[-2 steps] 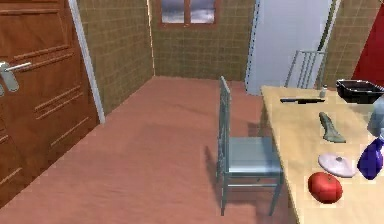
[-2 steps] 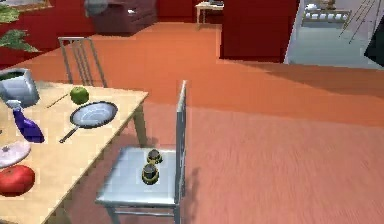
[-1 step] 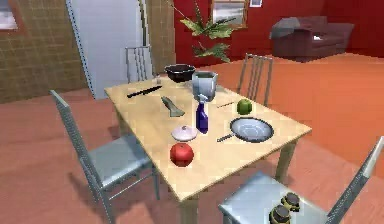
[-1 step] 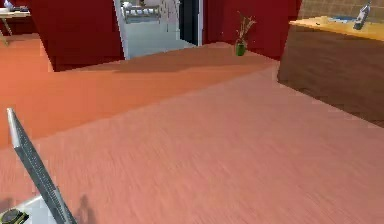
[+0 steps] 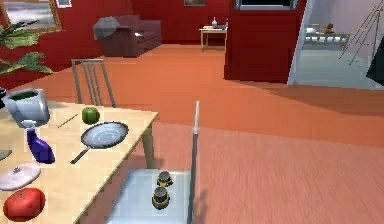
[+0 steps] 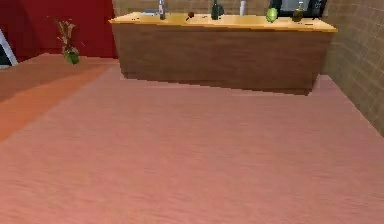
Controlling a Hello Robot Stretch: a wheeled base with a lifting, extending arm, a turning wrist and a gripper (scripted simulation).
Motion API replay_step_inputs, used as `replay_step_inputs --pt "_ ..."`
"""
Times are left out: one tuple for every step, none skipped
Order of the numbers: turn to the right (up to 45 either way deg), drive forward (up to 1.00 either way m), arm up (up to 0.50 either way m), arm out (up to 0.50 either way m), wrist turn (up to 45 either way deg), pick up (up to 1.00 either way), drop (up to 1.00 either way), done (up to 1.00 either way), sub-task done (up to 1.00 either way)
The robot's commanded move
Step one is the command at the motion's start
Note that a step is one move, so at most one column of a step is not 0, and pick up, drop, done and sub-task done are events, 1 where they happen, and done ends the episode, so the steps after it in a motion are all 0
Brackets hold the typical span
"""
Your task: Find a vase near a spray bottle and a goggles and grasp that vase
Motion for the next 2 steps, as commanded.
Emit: replay_step_inputs --pt "21.0 0.0 0.0 0.0 0.0 0.0 0.0 0.0 0.0" --pt "0.0 0.5 0.0 0.0 0.0 0.0 0.0 0.0 0.0"
